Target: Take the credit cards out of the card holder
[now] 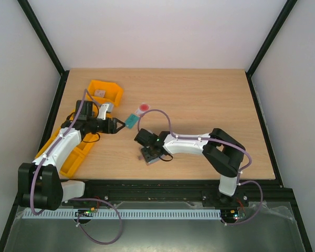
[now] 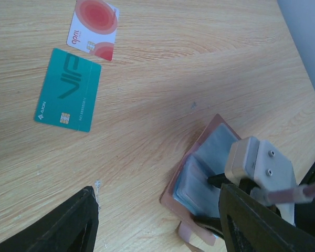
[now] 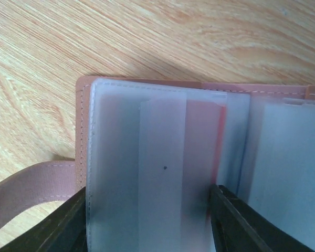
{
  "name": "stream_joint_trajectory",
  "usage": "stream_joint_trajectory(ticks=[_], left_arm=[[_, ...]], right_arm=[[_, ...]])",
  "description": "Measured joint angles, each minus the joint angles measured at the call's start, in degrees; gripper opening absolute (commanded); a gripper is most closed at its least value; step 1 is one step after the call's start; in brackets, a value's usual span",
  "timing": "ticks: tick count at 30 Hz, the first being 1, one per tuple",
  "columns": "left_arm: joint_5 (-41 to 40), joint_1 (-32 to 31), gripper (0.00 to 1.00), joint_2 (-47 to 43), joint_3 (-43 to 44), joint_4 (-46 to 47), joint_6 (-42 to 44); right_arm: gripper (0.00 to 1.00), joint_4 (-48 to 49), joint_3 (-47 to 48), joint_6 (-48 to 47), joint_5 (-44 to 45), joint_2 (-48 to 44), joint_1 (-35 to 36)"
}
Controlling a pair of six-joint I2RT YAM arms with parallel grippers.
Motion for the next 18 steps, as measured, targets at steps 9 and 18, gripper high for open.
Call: stream_joint_trajectory(ticks=[9, 18], left_arm=[[2.36, -3.15, 0.67, 0.94, -1.62, 2.25, -1.29], [8.39, -8.35, 0.72, 8.39, -9.29, 10.32, -10.67]], right_arm=[[0.46, 4.55, -2.82, 0.57, -10.62, -3.72, -5.53], [0.47, 8.33, -5.38, 2.01, -16.04, -4.66, -8.87]])
